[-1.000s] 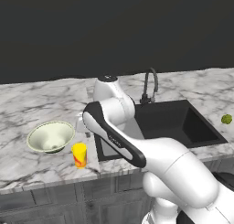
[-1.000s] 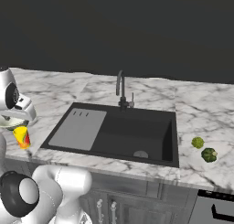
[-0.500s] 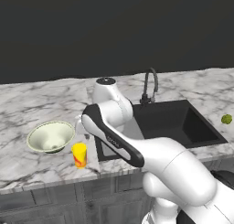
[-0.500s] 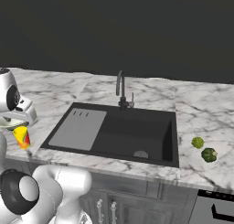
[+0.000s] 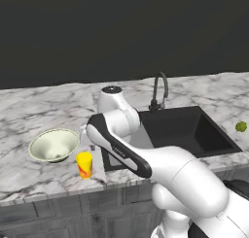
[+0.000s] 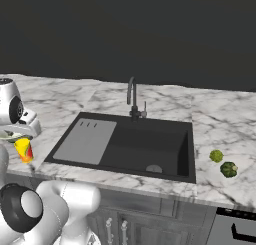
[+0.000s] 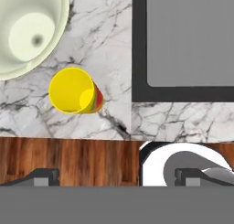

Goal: Remove the broccoli and broccoli from the sink. Then move the bowl and cup from the counter to the sink for washing.

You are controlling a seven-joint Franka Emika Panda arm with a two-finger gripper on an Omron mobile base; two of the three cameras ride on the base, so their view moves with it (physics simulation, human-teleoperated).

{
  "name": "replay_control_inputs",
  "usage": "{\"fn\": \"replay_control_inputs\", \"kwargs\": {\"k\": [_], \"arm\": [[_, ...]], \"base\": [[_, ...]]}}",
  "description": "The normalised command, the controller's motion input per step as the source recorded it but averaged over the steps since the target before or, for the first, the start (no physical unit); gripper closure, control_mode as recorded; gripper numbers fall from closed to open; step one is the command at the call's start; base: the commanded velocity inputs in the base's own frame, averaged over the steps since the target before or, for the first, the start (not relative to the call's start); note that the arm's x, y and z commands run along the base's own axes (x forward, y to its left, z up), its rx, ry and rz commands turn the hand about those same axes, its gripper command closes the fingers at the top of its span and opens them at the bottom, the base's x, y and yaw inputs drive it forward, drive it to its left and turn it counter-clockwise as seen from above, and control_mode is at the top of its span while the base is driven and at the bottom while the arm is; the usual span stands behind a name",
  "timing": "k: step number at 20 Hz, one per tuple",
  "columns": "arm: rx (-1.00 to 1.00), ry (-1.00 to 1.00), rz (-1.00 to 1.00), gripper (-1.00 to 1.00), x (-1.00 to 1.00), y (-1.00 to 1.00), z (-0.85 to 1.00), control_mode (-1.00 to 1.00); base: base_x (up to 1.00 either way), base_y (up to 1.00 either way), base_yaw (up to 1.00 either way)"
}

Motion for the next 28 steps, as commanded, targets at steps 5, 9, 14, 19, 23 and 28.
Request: {"fn": "replay_control_inputs", "kwargs": {"k": [5, 9, 14, 19, 23, 28], "arm": [[0.00, 0.03, 0.00, -1.00, 0.01, 0.03, -0.16, -1.00], [0.00, 0.03, 0.00, -1.00, 0.02, 0.04, -0.16, -1.00], [0.00, 0.01, 0.00, -1.00, 0.04, 0.04, -0.13, -1.00], [0.00, 0.02, 0.00, -1.00, 0.04, 0.04, -0.11, -1.00], [0.00, 0.02, 0.00, -1.00, 0.03, 0.05, -0.09, -1.00], [0.00, 0.00, 0.00, -1.00, 0.04, 0.04, -0.06, -1.00]], "base": [[0.00, 0.00, 0.00], [0.00, 0.00, 0.00], [0.00, 0.00, 0.00], [0.00, 0.00, 0.00], [0.00, 0.00, 0.00], [0.00, 0.00, 0.00]]}}
